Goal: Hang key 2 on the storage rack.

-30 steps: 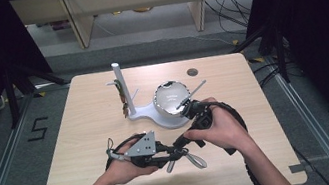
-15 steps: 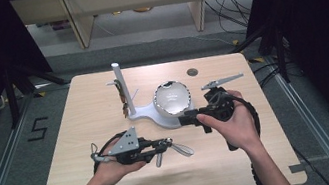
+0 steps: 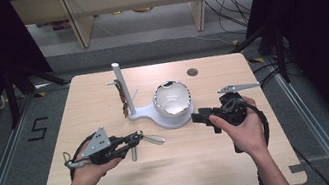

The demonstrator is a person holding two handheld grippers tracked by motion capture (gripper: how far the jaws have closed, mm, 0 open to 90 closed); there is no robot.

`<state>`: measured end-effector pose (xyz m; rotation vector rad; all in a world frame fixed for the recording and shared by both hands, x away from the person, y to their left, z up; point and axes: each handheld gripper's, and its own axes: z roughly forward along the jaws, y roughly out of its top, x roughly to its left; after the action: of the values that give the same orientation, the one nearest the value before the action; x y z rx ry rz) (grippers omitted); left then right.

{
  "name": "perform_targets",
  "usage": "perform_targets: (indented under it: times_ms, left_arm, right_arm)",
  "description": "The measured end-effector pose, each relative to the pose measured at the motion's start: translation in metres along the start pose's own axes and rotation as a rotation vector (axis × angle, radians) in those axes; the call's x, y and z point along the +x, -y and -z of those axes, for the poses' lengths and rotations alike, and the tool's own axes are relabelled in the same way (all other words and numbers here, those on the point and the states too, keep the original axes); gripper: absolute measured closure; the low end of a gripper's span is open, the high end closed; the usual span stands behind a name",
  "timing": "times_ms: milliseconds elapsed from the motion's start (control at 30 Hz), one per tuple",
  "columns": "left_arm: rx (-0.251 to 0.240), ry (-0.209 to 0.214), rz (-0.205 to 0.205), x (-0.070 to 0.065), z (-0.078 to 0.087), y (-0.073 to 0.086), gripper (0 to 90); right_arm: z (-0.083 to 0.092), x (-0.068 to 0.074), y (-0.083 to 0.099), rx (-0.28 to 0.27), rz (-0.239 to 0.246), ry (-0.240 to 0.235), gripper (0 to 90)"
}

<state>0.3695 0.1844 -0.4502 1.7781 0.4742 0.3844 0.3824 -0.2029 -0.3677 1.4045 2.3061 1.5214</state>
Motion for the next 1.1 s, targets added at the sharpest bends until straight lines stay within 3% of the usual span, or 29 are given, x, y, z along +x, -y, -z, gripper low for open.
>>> perform_targets:
  times_ms: [33,67,100,167,200,267,300,367,433,533,733,800,833,933,967,1033,1067,1100]
  left_arm:
    - [0.001,-0.008,0.008,0.001,0.003,0.0,78.9]
    - [0.006,-0.016,0.013,0.003,0.005,0.001,79.0]
    - [-0.004,-0.025,0.019,0.004,0.008,0.001,78.9]
    - [-0.001,-0.05,0.031,0.008,0.014,0.002,79.0]
    - [-0.01,-0.062,0.038,0.011,0.017,0.003,79.0]
    - [-0.011,-0.08,0.048,0.015,0.021,0.004,78.9]
    - [-0.002,-0.101,0.055,0.018,0.025,0.005,78.9]
    - [-0.01,-0.112,0.058,0.022,0.028,0.006,79.0]
    - [-0.013,-0.13,0.064,0.027,0.031,0.006,79.0]
    - [-0.008,-0.167,0.08,0.036,0.035,0.008,78.9]
    - [0.009,-0.229,0.089,0.053,0.037,0.011,78.9]
    - [0.012,-0.243,0.099,0.058,0.036,0.011,78.9]
    - [0.004,-0.247,0.103,0.061,0.035,0.012,78.9]
    - [0.017,-0.292,0.115,0.067,0.033,0.012,78.9]
    - [0.02,-0.303,0.115,0.069,0.032,0.012,78.9]
    - [0.022,-0.316,0.119,0.073,0.029,0.011,78.9]
    - [0.027,-0.322,0.119,0.074,0.029,0.01,78.9]
    - [0.022,-0.321,0.117,0.076,0.027,0.01,78.9]
  right_arm:
    - [0.0,-0.003,0.001,0.0,0.021,0.01,55.5]
    - [0.0,-0.002,0.002,0.003,-0.009,0.001,55.3]
    - [0.0,-0.004,0.003,-0.002,0.006,0.004,55.1]
    - [-0.001,-0.005,0.006,-0.004,-0.016,0.006,54.8]
    - [-0.001,-0.008,0.007,-0.012,0.015,0.017,54.8]
    - [-0.002,-0.01,0.01,-0.012,-0.006,0.024,54.8]
    - [-0.003,-0.013,0.012,-0.019,0.018,0.019,54.7]
    - [-0.003,-0.013,0.017,-0.015,-0.02,0.037,54.5]
    - [-0.005,-0.017,0.021,-0.02,-0.006,0.038,54.5]
    - [-0.006,-0.02,0.027,-0.022,-0.028,0.054,54.3]
    - [-0.009,-0.027,0.039,-0.039,-0.04,0.067,54.0]
    - [-0.01,-0.027,0.044,-0.035,-0.07,0.075,54.0]
    - [-0.011,-0.03,0.045,-0.043,-0.049,0.08,53.8]
    - [-0.011,-0.03,0.049,-0.037,-0.09,0.082,53.7]
    - [-0.011,-0.033,0.05,-0.038,-0.06,0.095,53.6]
    - [-0.012,-0.033,0.054,-0.031,-0.106,0.084,53.5]
    - [-0.012,-0.035,0.054,-0.036,-0.078,0.091,53.6]
    - [-0.012,-0.033,0.055,-0.031,-0.113,0.082,53.6]
